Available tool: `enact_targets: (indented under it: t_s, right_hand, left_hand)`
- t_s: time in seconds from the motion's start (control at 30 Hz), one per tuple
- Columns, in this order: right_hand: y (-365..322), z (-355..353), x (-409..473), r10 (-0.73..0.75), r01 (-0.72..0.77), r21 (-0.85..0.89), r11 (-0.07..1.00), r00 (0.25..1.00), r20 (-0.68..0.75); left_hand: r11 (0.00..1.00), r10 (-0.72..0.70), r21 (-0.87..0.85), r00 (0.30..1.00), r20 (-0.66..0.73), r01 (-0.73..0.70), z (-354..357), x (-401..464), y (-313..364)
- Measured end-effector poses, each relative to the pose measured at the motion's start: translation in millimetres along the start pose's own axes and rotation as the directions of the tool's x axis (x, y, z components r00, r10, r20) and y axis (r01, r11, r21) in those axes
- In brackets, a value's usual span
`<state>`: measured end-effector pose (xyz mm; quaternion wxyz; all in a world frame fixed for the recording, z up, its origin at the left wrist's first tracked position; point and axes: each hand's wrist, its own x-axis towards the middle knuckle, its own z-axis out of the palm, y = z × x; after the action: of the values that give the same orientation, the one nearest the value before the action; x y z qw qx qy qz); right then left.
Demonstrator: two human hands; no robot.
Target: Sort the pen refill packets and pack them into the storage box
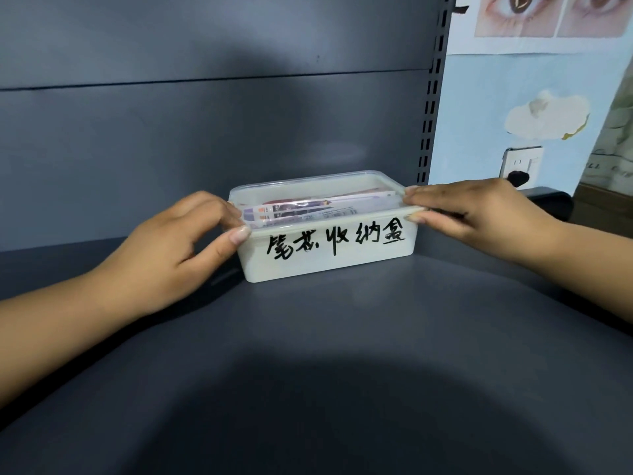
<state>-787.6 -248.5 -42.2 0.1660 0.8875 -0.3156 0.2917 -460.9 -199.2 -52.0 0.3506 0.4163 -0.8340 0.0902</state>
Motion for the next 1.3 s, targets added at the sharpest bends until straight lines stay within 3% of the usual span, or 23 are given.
enact_targets:
  t_s: [0.07,0.13,0.23,0.3,0.37,0.4,0.47,0.57,0.67,0.97,1.13,1.23,1.3]
  right_hand:
    - [1.2,-2.7,1.2,0.029,-0.029,0.136,0.990,1.000,0.000]
    - [-2.7,-11.5,5.3,0.175,-0.182,0.318,0.931,0.983,0.050]
    - [-0.8,-14.4,23.2,0.382,-0.411,0.480,0.775,0.910,0.162]
    - [5.9,-6.3,42.6,0.475,-0.547,0.484,0.683,0.836,0.273]
    - [12.5,5.6,62.5,0.567,-0.694,0.509,0.509,0.715,0.409]
    - [13.6,10.2,70.2,0.601,-0.744,0.528,0.409,0.655,0.457]
    - [15.1,18.8,80.2,0.643,-0.783,0.569,0.252,0.575,0.507]
    - [17.3,32.6,83.0,0.712,-0.767,0.636,0.082,0.491,0.501]
    - [15.5,45.4,80.1,0.673,-0.728,0.679,-0.092,0.457,0.582]
    - [31.9,62.7,82.3,0.632,-0.688,0.708,-0.162,0.479,0.610]
    - [35.7,67.0,87.7,0.644,-0.747,0.660,-0.083,0.465,0.607]
    - [33.4,65.9,88.5,0.631,-0.748,0.655,-0.109,0.457,0.627]
    - [33.8,66.9,88.5,0.577,-0.710,0.681,-0.179,0.485,0.657]
  left_hand:
    - [0.999,-0.018,-0.027,1.000,0.010,0.018,-2.4,4.8,1.6]
    - [0.989,-0.083,-0.121,0.996,0.027,0.086,-1.6,10.6,1.7]
    - [0.895,-0.360,-0.284,0.933,-0.005,0.344,3.4,27.3,-3.8]
    - [0.725,-0.599,-0.418,0.800,0.010,0.548,8.9,44.5,-14.9]
    - [0.475,-0.749,-0.598,0.653,0.111,0.646,13.0,61.3,-20.3]
    - [0.375,-0.784,-0.639,0.597,0.167,0.671,15.5,66.4,-20.0]
    - [0.294,-0.806,-0.648,0.547,0.228,0.703,21.7,67.5,-17.7]
    - [0.223,-0.808,-0.696,0.529,0.259,0.682,31.7,63.2,-19.0]
    - [0.122,-0.792,-0.754,0.521,0.319,0.646,36.7,59.9,-24.5]
    - [0.116,-0.815,-0.803,0.519,0.260,0.584,43.1,62.3,-30.0]
    - [0.136,-0.809,-0.799,0.531,0.252,0.585,45.4,64.6,-35.9]
    - [0.094,-0.781,-0.780,0.531,0.328,0.619,44.9,63.5,-38.9]
    - [0.012,-0.737,-0.757,0.517,0.435,0.653,41.7,65.7,-42.4]
